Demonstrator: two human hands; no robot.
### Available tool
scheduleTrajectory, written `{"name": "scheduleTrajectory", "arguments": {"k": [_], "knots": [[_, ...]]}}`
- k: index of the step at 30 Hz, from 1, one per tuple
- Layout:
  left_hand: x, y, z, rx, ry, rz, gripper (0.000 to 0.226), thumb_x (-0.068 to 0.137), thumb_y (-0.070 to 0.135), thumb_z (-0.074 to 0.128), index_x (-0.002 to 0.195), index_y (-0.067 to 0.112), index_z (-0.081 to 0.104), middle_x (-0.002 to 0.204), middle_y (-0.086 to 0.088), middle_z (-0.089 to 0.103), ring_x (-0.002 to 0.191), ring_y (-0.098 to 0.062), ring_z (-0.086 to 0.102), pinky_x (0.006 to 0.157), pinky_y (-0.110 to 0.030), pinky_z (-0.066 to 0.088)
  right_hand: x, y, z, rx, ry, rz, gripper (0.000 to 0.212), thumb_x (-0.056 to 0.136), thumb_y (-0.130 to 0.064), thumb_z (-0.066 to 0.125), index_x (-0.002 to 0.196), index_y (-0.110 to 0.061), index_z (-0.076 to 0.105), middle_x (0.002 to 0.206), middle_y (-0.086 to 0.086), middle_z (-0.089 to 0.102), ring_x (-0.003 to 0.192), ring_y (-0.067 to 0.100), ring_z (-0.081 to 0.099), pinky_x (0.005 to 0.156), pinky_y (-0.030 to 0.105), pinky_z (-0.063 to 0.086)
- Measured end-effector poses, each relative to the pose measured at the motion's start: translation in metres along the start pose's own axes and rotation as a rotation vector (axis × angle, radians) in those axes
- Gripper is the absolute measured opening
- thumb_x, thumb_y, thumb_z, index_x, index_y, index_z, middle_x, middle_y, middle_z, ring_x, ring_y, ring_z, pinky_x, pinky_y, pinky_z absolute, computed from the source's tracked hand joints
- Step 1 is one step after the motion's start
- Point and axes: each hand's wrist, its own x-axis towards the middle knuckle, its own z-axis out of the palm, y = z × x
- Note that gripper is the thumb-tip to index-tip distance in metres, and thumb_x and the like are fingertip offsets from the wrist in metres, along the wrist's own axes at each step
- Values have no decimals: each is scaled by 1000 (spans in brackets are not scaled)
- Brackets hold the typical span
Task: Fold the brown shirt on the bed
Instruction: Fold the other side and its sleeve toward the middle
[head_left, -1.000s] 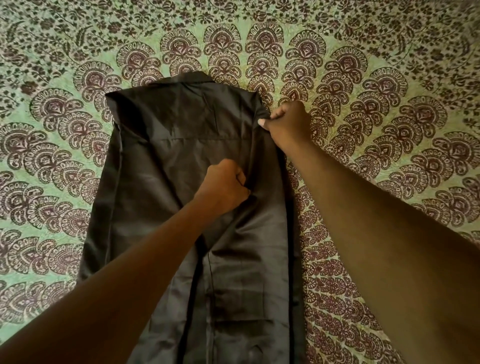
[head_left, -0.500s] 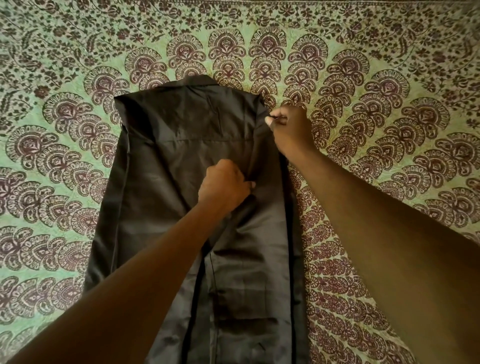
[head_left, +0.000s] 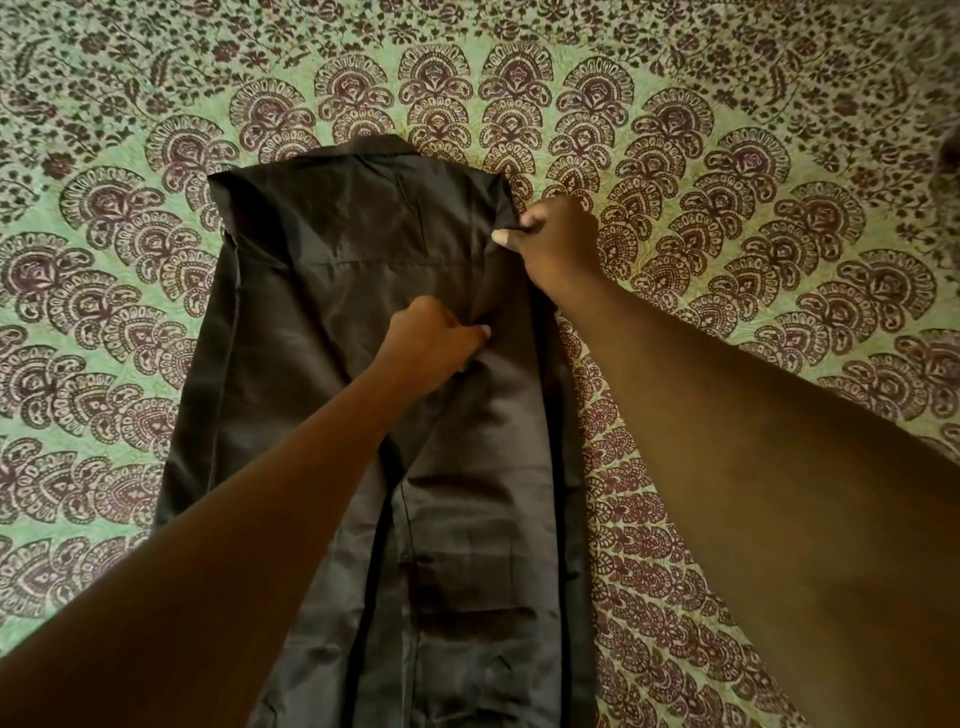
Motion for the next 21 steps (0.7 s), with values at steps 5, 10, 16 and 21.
{"name": "scheduleTrajectory", "arguments": {"k": [5, 10, 16, 21], "knots": [[-1, -10, 7, 70, 47, 73, 24, 93, 33, 72, 84, 14, 60, 94, -10, 70, 88, -25, 69, 72, -32, 54, -13, 6, -5, 3, 113, -32, 29, 85, -26, 82, 97, -2, 72, 106, 11, 76, 91, 21, 71, 70, 19, 51], [-4, -9, 6, 52, 57, 74, 32, 93, 41, 71, 98, 10, 64, 99, -11, 69, 86, -23, 67, 66, -28, 49, -68, 15, -17, 25, 183, -108, 26, 89, -30, 79, 87, -6, 68, 75, -4, 67, 65, 7, 59, 57, 15, 43], [-27, -9, 0, 182, 26, 173, 38, 81, 26, 85, 106, 12, 61, 100, -5, 63, 93, -21, 63, 81, -36, 55, -170, 42, -25, -16, 64, -66, 36, 79, -44, 85, 94, -17, 66, 67, -14, 62, 58, -1, 59, 54, 20, 47], [-27, -12, 2, 196, 82, 204, 32, 84, 20, 81, 103, 21, 56, 108, -9, 62, 100, -27, 64, 93, -49, 57, -214, 56, -23, -16, 22, 91, 46, 75, -18, 90, 114, -15, 65, 75, -13, 67, 74, 11, 69, 75, 37, 59]]}}
